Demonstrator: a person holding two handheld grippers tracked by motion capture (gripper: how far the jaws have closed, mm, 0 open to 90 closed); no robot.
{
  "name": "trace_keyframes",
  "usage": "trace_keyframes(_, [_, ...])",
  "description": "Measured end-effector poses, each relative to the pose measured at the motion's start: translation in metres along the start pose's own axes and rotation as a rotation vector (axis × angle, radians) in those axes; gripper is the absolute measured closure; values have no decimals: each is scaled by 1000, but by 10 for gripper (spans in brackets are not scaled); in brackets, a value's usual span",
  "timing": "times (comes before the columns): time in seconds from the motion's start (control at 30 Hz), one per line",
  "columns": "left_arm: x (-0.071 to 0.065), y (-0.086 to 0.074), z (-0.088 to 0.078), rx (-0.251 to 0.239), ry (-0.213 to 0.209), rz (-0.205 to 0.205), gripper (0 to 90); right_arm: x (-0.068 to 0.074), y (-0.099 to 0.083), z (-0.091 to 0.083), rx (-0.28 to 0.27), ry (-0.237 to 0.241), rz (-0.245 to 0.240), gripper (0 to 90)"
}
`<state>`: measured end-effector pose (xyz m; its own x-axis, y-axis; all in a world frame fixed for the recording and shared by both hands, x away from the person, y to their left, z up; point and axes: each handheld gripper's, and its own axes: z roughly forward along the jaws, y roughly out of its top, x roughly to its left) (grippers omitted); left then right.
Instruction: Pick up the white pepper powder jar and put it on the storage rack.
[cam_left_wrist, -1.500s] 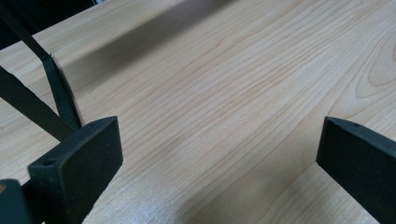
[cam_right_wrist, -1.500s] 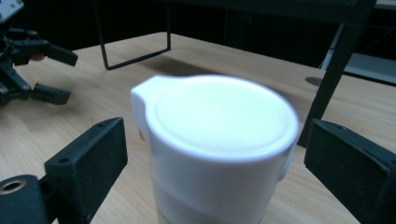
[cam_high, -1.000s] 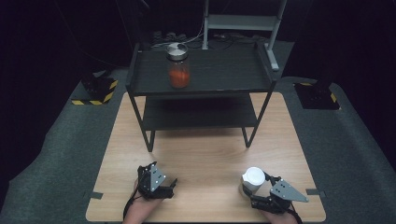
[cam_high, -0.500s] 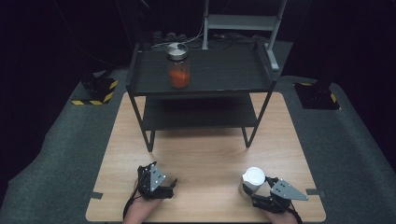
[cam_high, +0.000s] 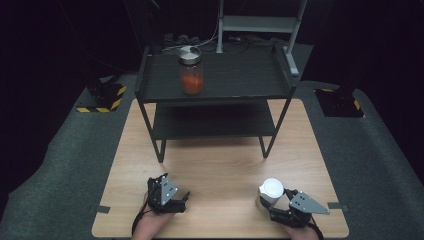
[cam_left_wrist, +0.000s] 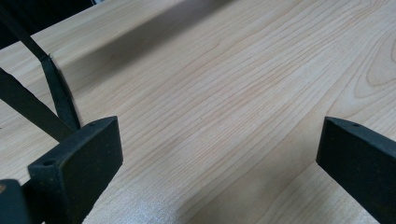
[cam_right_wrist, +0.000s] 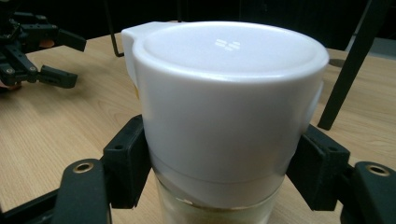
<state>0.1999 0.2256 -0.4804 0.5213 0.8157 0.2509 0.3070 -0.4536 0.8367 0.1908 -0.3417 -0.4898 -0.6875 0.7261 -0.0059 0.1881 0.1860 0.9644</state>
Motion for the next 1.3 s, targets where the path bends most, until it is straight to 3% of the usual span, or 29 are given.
trace_keyframes(0.77, [3,-3,-2,-14,-19,-2,6,11,33,-12,-130,-44,-9,304])
trace_keyframes(0.9, [3,-3,-3,-14,-22,0,6,11,42,-12,-149,-41,8,303])
trace_keyframes(1.3, [4,-3,-3,-15,-24,-1,6,9,81,-10,-200,-45,-16,304])
